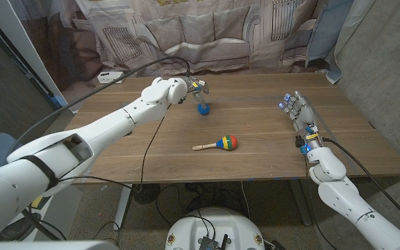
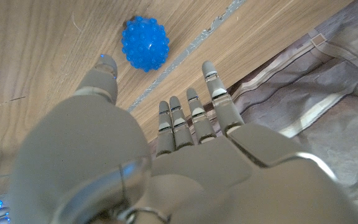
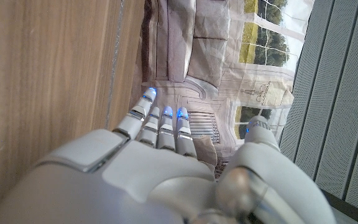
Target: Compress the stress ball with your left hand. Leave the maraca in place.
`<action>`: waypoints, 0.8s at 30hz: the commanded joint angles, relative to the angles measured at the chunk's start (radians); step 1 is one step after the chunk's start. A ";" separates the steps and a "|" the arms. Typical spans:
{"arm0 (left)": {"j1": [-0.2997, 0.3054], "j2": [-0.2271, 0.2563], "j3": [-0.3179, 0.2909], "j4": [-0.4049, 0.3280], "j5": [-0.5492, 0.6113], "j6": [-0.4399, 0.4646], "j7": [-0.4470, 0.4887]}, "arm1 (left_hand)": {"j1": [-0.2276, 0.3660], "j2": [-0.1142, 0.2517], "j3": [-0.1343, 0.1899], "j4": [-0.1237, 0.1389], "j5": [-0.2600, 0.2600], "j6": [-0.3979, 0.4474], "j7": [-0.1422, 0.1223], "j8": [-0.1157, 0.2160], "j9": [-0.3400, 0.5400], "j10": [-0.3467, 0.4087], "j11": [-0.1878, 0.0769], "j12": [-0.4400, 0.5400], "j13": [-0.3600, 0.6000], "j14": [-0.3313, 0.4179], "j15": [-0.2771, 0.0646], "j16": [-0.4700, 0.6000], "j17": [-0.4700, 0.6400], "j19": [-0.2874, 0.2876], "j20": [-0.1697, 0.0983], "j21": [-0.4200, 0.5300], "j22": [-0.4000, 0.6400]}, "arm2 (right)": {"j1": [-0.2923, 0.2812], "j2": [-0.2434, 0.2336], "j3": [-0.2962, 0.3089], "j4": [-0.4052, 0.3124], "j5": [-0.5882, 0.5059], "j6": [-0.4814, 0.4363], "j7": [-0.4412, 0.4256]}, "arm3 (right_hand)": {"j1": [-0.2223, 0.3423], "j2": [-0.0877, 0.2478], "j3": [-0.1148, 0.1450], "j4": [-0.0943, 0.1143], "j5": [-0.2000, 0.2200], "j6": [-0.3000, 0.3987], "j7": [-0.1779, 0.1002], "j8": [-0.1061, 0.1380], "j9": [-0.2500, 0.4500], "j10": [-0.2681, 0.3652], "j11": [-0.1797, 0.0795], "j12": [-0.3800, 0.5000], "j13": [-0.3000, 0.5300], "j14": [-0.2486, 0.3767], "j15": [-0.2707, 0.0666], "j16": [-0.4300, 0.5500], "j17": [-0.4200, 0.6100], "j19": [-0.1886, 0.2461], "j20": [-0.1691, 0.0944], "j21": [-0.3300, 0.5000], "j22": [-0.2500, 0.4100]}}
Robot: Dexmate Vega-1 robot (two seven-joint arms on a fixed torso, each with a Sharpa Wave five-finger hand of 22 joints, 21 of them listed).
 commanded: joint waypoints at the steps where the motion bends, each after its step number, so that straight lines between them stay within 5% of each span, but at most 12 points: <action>1: -0.018 -0.034 0.023 0.090 -0.033 -0.005 0.033 | 0.004 0.015 -0.005 -0.002 0.004 -0.011 0.000 -0.003 0.005 -0.009 -0.004 -0.004 0.005 0.011 0.002 0.002 0.003 0.013 -0.002 0.003 0.006 | -0.025 -0.018 0.006 -0.037 -0.004 -0.039 -0.028 | 0.012 0.000 0.001 -0.001 0.000 0.000 -0.002 0.000 0.002 0.004 0.002 -0.002 0.002 0.012 0.004 -0.001 0.001 0.001 -0.003 0.002 0.003; 6: -0.034 -0.053 0.040 0.144 -0.060 -0.036 0.046 | 0.010 0.018 -0.003 -0.004 0.005 -0.014 -0.004 -0.003 0.005 -0.014 -0.005 -0.005 0.007 0.012 -0.001 0.001 0.003 0.012 -0.002 0.002 0.006 | -0.030 -0.023 0.005 -0.052 -0.009 -0.053 -0.040 | 0.012 0.000 0.001 -0.001 0.000 -0.001 -0.002 -0.001 0.002 0.004 0.002 -0.002 0.002 0.012 0.005 -0.001 0.001 0.001 -0.002 0.002 0.003; 24: -0.044 -0.058 0.078 0.160 -0.051 -0.017 0.083 | 0.055 0.039 0.011 -0.018 0.011 -0.006 -0.001 0.003 0.005 -0.001 -0.017 0.002 0.016 0.036 -0.016 0.006 0.004 0.037 -0.003 0.008 0.009 | -0.035 -0.022 0.002 -0.064 -0.010 -0.071 -0.051 | 0.013 0.000 0.000 0.000 -0.001 0.001 -0.001 0.000 0.002 0.004 0.003 -0.002 0.002 0.013 0.005 -0.002 0.002 0.000 -0.001 0.002 0.003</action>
